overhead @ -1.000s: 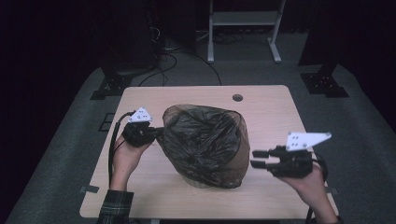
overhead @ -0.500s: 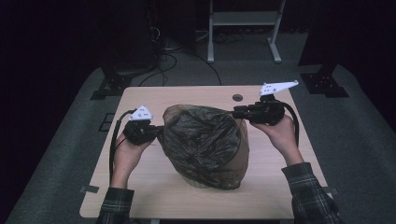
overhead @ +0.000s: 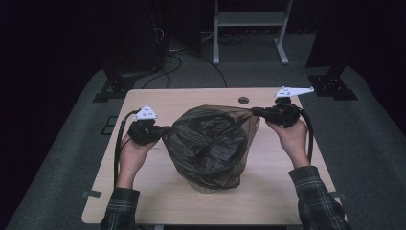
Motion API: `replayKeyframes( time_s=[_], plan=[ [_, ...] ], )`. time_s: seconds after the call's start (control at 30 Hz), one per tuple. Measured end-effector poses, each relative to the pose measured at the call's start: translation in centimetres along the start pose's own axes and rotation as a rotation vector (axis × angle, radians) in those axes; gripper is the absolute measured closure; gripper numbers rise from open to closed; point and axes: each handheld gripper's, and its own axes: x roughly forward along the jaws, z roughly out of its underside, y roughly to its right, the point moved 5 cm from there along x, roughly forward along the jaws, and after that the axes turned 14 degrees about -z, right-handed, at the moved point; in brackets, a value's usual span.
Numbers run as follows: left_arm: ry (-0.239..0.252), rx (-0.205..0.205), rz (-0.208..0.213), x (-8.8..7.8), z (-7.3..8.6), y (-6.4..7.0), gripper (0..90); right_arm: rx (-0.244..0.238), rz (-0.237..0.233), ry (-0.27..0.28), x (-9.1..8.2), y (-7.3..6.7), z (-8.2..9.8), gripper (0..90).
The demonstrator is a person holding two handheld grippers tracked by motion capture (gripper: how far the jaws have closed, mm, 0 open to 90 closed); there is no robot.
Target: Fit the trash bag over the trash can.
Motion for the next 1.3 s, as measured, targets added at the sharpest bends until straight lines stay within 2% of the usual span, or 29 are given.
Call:
replayKeyframes(
  time_s=[0.07, 0.1, 0.13, 0.2, 0.37, 0.4, 0.53, 0.63, 0.77, 0.87, 0.9, 0.93, 0.97, 1.03, 1.1, 1.23, 1.27, 1.3],
  plan=[
    [-0.018, 0.001, -0.005, 0.7, 0.3, -0.1, 89.7, 0.021, 0.008, -0.013, 0.4, 0.8, 1.0, 90.0],
    [-0.041, 0.005, -0.009, 1.3, 0.7, -0.2, 89.7, 0.029, 0.025, -0.037, 0.8, 1.2, 1.8, 90.0],
    [-0.041, 0.005, -0.009, 1.3, 0.7, -0.2, 89.7, 0.029, 0.025, -0.037, 0.8, 1.2, 1.8, 90.0],
    [-0.061, 0.001, -0.004, 1.9, 1.4, -0.2, 89.7, 0.041, 0.027, -0.069, 1.7, 1.7, 3.3, 90.0],
    [-0.083, -0.01, -0.003, 2.5, 2.4, -0.1, 89.7, 0.056, 0.025, -0.096, 2.5, 1.8, 4.9, 90.0],
    [-0.093, -0.008, -0.003, 2.7, 2.8, -0.1, 89.7, 0.055, 0.025, -0.115, 3.1, 1.8, 5.7, 90.0],
    [-0.116, -0.006, 0.005, 3.2, 3.8, 0.1, 89.7, 0.06, 0.024, -0.132, 3.8, 1.8, 6.7, 90.0],
    [-0.133, 0.002, 0.002, 3.4, 4.3, 0.2, 89.7, 0.07, 0.024, -0.159, 4.6, 1.8, 8.1, 90.0],
    [-0.149, 0.004, -0.01, 3.8, 4.9, 0.2, 89.7, 0.077, 0.023, -0.171, 5.1, 2.0, 9.0, 90.0],
    [-0.144, -0.008, -0.001, 3.9, 5.0, 0.2, 89.6, 0.085, 0.027, -0.177, 5.4, 2.1, 9.4, 90.0],
    [-0.144, -0.009, -0.001, 3.9, 5.0, 0.2, 89.7, 0.089, 0.018, -0.173, 5.3, 2.1, 9.5, 89.2],
    [-0.143, -0.006, 0.0, 3.8, 5.0, 0.3, 89.7, 0.092, 0.021, -0.162, 5.1, 2.0, 9.4, 79.4],
    [-0.141, -0.004, 0.003, 3.7, 5.0, 0.3, 89.7, 0.092, -0.01, -0.12, 4.2, 1.5, 8.9, 71.5],
    [-0.14, 0.003, 0.001, 3.6, 5.0, 0.4, 89.7, 0.061, -0.026, -0.09, 2.9, 0.3, 8.2, 67.3],
    [-0.137, 0.0, 0.004, 3.5, 5.0, 0.4, 89.6, 0.046, -0.039, -0.082, 2.3, -0.2, 8.0, 65.5],
    [-0.132, 0.005, 0.001, 3.0, 5.0, 0.5, 89.6, -0.034, -0.102, -0.037, -0.9, -3.7, 7.2, 55.9],
    [-0.131, 0.007, 0.001, 2.9, 5.0, 0.5, 89.7, -0.072, -0.182, -0.012, -2.1, -5.8, 7.0, 49.6],
    [-0.129, 0.01, 0.0, 2.7, 4.9, 0.6, 89.6, -0.091, -0.218, -0.007, -2.4, -6.8, 7.0, 45.8]
  ],
)
